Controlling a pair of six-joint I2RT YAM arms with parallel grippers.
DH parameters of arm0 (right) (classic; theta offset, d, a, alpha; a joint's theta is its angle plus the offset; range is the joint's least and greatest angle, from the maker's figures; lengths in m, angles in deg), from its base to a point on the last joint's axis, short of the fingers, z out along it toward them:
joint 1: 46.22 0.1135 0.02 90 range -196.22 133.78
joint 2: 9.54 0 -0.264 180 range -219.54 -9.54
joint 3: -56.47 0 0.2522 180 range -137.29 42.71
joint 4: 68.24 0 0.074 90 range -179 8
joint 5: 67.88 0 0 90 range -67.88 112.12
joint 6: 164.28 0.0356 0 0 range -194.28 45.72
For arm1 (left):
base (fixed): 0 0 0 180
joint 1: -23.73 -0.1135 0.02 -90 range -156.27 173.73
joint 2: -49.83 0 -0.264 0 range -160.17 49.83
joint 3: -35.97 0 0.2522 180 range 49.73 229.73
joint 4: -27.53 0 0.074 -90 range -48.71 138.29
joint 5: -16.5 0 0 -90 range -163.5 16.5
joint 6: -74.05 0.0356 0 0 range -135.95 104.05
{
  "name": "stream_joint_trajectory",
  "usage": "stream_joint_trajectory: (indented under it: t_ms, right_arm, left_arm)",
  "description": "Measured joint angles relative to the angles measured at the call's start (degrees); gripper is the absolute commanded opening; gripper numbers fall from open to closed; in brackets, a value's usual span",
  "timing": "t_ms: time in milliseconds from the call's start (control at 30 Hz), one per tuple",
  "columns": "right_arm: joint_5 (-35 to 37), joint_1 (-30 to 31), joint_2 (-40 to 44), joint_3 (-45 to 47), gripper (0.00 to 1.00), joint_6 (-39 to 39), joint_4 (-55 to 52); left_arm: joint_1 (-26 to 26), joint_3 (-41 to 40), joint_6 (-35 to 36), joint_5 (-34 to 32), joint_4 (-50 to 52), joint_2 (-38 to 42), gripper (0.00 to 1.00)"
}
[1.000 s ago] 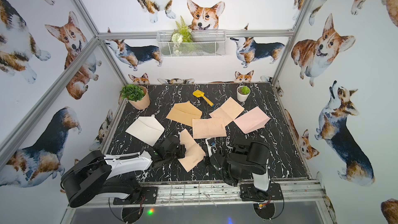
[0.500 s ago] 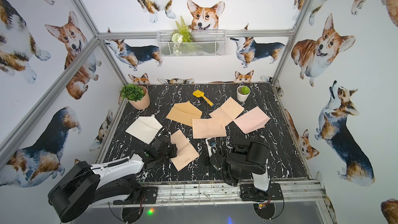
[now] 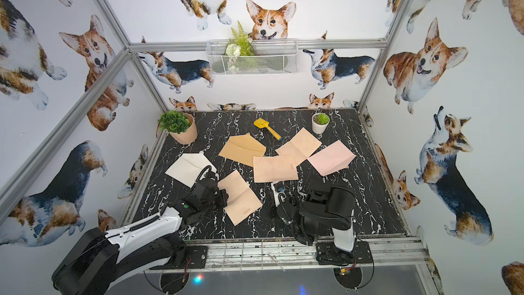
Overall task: Take the letter paper out of the envelope
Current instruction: Move the letter paper to the center of the board, then reset both arms
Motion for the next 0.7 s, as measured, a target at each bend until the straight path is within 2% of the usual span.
stream_joint_trajectory:
  t_ms: [67, 133, 200, 267, 333, 433, 500, 600, 667, 700]
  right_arm:
    - [0.11, -0.35, 3.32, 0.92, 0.0, -0.42, -0.04]
    - [-3.98, -3.54, 9.01, 1.18, 0.0, -1.16, -2.67]
    - [-8.7, -11.04, 18.69, -1.6, 0.0, 1.36, -11.85]
    - [-12.04, -14.84, 28.81, -8.92, 0.0, 2.14, -28.55]
    - [-12.39, -15.87, 35.65, -14.73, 0.0, 0.42, -38.93]
    - [-10.01, -19.32, 46.64, -19.45, 0.0, -5.88, -54.69]
    - [-9.03, -25.64, 53.11, -20.39, 0.0, -7.8, -63.73]
    - [-10.82, -39.89, 63.76, -20.63, 0.04, -10.36, -73.35]
    - [-11.72, -46.97, 67.19, -20.81, 0.06, -11.76, -76.32]
    - [-13.53, -50.34, 67.82, -21.07, 0.1, -11.93, -77.94]
  left_arm:
    - [-0.37, 1.14, 0.46, 0.31, 1.27, 1.36, 0.02]
    - [-1.05, 2.86, 1.4, 0.46, 2.34, 2.64, 0.05]
    - [-2.1, 5.22, 3.21, 0.46, 2.93, 3.8, 0.06]
    - [-3.52, 7.45, 5.57, 0.2, 3.23, 4.24, 0.08]
    - [-5.35, 9.03, 7.58, 0.2, 3.5, 4.07, 0.1]
    - [-10.58, 11.13, 10.49, 0.76, 3.21, 1.99, 0.23]
    - [-14.56, 12.9, 11.63, 1.84, 2.69, -0.66, 0.25]
    - [-19.45, 16.7, 13.6, 3.45, 1.84, -5.38, 0.26]
    - [-21.62, 18.49, 14.86, 3.89, 1.01, -7.3, 0.33]
    - [-22.8, 19.3, 15.74, 3.89, 0.76, -8.17, 0.37]
